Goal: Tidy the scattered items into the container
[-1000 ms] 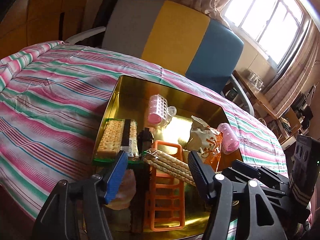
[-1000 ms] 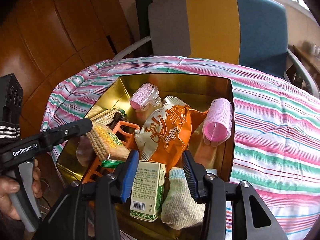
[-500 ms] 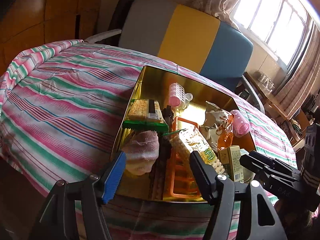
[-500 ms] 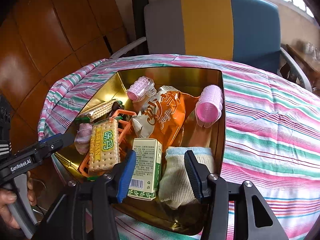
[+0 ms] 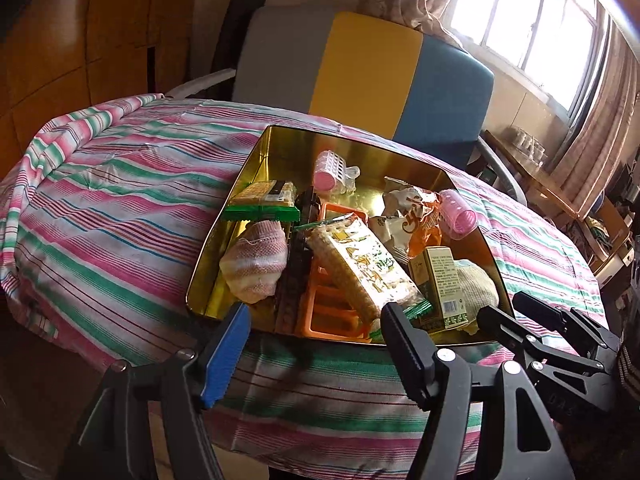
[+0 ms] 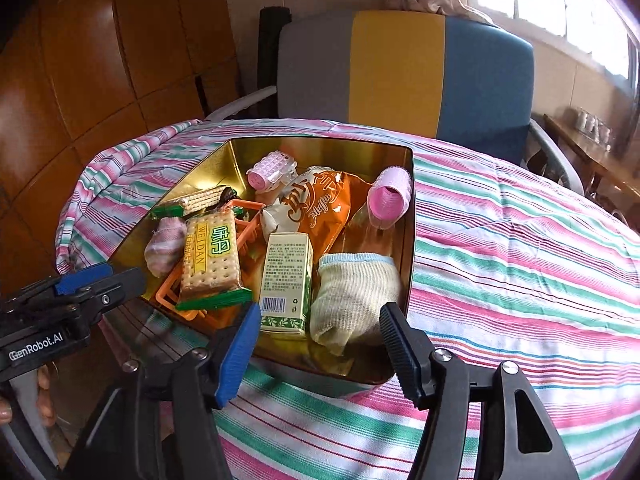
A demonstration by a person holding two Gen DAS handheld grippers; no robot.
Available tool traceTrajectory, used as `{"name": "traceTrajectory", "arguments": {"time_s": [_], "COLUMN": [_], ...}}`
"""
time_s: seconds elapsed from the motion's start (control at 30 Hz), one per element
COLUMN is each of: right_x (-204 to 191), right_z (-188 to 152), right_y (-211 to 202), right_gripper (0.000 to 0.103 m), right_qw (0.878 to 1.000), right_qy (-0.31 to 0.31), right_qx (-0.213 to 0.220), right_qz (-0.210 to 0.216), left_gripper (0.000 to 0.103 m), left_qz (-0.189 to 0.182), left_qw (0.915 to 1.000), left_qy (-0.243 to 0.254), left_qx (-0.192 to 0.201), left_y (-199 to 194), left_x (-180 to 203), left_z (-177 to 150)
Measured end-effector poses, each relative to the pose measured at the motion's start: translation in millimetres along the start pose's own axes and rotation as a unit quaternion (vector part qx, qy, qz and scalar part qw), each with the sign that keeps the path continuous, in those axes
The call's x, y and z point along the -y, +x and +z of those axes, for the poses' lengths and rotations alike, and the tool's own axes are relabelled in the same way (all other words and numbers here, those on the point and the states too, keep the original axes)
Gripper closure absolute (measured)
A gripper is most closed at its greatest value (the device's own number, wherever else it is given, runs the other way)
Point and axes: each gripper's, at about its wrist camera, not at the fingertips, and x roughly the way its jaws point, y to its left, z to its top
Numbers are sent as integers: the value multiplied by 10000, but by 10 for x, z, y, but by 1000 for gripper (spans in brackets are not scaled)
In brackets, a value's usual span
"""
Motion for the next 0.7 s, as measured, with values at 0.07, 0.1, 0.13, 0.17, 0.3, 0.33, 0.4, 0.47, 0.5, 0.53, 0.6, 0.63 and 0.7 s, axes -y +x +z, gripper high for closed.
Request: {"name": "traceTrajectory", "arguments": {"time_s": [0.07,0.1,0.13,0.17,0.3,0.33,0.4,0.47,0.5,0.53,0.6,0.63,0.7], "right_x": [4,4,3,2,2,-2,-10,-59,-83,-88,-98,-103,-102], "right_z": [-22,-30,-36,-42,-45,-45,-45,-49,-50,-49,-48,-47,-46], "right_y": [-14,-15,-16,-16,-40,-55,-87,-109,-117,-118,-119,-120,-90], "right_gripper": [40,40,40,40,34,28,16,12,10,7,2,2,2], "right_qw": [10000,10000,10000,10000,9999,9999,9997,9997,9996,9996,9995,9994,9996], "right_qy": [30,32,33,34,85,131,223,167,127,151,198,222,242], "right_qx": [-4,-9,-8,-8,24,47,93,152,186,195,213,221,133], "right_qz": [-9,-16,-28,-40,-90,-83,-68,-103,-141,-137,-128,-123,-62], "left_gripper": [34,34,34,34,34,34,34,36,38,46,52,52,53], "left_qz": [87,162,231,263,293,363,554,730,800,817,754,677,562], "left_qw": [10000,9998,9997,9995,9995,9993,9984,9970,9962,9959,9964,9970,9979], "left_qy": [46,70,94,115,37,24,80,226,301,357,397,381,318], "left_qx": [-15,-31,-57,-87,-87,-45,37,120,148,134,38,-35,-99], "left_y": [4,9,18,27,10,-1,-22,-50,-63,-68,-58,-45,-33], "left_x": [30,44,56,66,101,115,156,203,225,236,238,229,209], "left_z": [1,3,6,10,51,68,102,125,132,135,137,135,124]}}
